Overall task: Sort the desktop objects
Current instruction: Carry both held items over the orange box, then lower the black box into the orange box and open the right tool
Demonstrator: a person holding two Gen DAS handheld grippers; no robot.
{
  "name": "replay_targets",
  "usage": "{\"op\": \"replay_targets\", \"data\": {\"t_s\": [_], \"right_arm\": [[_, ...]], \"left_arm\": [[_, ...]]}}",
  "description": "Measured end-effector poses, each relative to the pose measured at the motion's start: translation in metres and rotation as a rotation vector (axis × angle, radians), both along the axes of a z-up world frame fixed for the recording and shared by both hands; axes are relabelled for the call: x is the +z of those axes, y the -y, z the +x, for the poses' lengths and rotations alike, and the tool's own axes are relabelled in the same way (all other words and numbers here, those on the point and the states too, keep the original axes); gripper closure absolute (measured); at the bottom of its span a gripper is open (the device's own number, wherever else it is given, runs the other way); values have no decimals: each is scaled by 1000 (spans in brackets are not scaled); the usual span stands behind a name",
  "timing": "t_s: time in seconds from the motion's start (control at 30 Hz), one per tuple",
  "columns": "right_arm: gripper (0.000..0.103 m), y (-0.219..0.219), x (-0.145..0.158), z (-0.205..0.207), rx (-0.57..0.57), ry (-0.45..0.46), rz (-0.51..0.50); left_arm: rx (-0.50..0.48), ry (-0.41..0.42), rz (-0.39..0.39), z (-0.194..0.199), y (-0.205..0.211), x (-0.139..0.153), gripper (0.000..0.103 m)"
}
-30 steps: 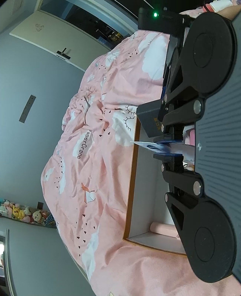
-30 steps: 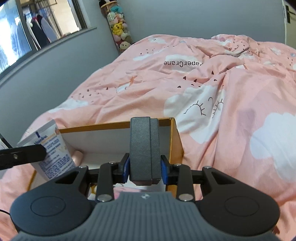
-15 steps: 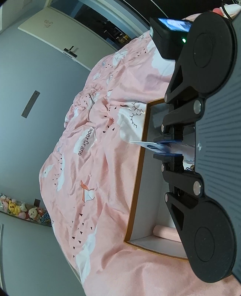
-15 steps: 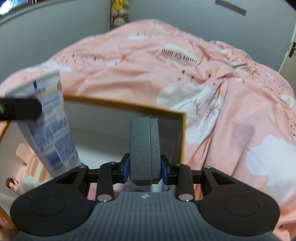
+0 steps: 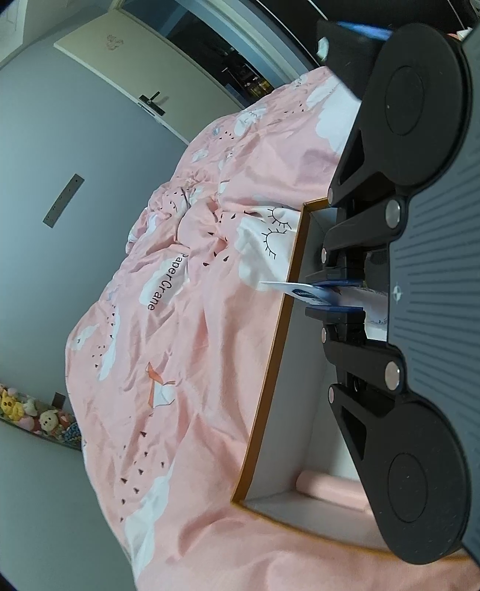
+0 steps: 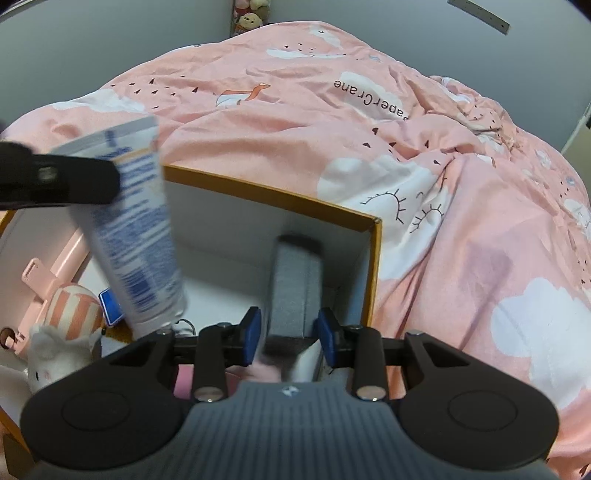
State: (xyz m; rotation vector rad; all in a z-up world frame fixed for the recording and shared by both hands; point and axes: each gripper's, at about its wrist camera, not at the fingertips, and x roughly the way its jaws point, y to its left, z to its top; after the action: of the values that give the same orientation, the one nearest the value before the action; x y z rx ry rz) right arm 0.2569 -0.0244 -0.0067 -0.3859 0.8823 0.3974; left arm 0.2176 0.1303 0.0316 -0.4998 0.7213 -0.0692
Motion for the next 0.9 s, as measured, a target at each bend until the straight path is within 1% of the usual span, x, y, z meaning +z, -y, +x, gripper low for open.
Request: {"op": "replay_targets", "data": {"t_s": [0.1, 0.2, 0.27, 0.33, 0.4, 0.47, 0.57, 0.63, 0.7, 0.77, 0.9], "right_arm": [[69, 0, 1, 1, 17, -5, -2], [69, 9, 7, 1, 16, -18, 41], [69, 15, 11, -1, 28, -25, 72], [68, 19, 17, -6, 33, -2, 84], [68, 26, 24, -12, 38, 35, 92], [67, 36, 32, -16, 32, 55, 138], [66, 54, 42, -20, -10, 94, 180], [64, 65, 44, -17, -39, 95, 205], [64, 74, 41, -14, -61, 86, 212], [64, 81, 34, -10, -86, 64, 214], [61, 93, 27, -7, -109, 48, 267]], "left_arm": [[8, -7, -10, 10, 6, -7, 92], [26, -4, -11, 18, 11, -13, 92], [38, -15, 8, 24, 15, -16, 92], [47, -28, 31, 29, 21, -19, 92], [53, -33, 27, 32, 25, -22, 92], [57, -38, 27, 35, 29, -25, 92], [65, -49, 61, 37, 40, -32, 93], [67, -60, 74, 39, 45, -37, 93], [61, -87, 65, 41, 49, -44, 93], [56, -104, 34, 42, 50, -49, 93], [32, -120, 0, 43, 52, -50, 93]]}}
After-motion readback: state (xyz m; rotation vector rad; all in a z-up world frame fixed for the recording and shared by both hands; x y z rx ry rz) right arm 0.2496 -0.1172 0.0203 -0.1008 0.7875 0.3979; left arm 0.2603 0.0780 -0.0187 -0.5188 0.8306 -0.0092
